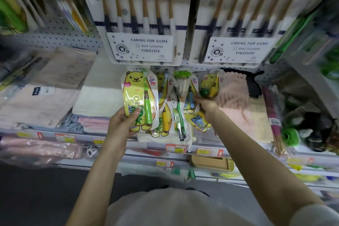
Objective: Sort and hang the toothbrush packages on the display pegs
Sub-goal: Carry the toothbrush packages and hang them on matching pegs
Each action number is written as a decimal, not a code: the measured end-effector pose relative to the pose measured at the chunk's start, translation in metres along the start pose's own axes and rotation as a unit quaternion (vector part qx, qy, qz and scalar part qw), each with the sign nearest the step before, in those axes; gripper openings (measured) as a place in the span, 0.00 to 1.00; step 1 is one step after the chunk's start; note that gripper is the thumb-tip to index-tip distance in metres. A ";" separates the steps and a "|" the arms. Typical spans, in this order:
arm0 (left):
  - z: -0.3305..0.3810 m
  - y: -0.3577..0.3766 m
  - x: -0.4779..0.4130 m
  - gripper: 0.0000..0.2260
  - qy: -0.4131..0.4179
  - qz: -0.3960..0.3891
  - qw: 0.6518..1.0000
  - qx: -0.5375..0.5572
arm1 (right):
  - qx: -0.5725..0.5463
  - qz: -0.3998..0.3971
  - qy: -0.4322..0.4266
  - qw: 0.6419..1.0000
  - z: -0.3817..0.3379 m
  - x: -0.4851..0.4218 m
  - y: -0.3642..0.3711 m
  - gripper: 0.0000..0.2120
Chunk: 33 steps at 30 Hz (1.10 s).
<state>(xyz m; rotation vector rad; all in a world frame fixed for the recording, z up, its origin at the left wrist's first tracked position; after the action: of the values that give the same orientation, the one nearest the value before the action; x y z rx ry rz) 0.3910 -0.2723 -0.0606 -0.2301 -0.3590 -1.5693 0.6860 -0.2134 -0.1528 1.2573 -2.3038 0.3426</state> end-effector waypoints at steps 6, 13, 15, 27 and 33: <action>0.006 -0.008 0.000 0.06 0.014 0.000 1.000 0.006 | 0.067 0.008 -0.027 0.997 -0.021 0.007 0.018 0.29; 0.000 -0.002 -0.004 0.06 -0.002 -0.012 1.000 0.015 | 0.064 -0.030 -0.033 0.997 -0.020 0.009 0.029 0.28; -0.001 -0.001 -0.006 0.06 -0.008 -0.015 1.000 0.017 | 0.059 -0.030 -0.043 0.997 -0.018 0.010 0.025 0.30; -0.016 0.021 -0.008 0.09 -0.031 -0.013 0.999 0.027 | 0.036 0.022 -0.077 0.996 -0.007 0.029 -0.039 0.19; -0.025 0.047 -0.002 0.08 -0.031 -0.035 0.998 0.041 | 0.003 0.106 -0.094 0.990 -0.011 0.036 -0.089 0.23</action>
<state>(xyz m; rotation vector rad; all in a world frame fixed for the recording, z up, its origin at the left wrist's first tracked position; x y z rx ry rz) 0.4399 -0.2802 -0.0804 -0.2042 -0.4828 -1.6142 0.7478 -0.2825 -0.1255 1.0902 -2.6087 0.3144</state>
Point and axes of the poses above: each hand's wrist, its own x-axis away from the middle knuckle, its own y-axis out of the palm, z = x × y, the point moved 4 cm from there along -x, towards the middle knuckle, and after that the axes turned 2 degrees about -y, right-handed, at the moved point
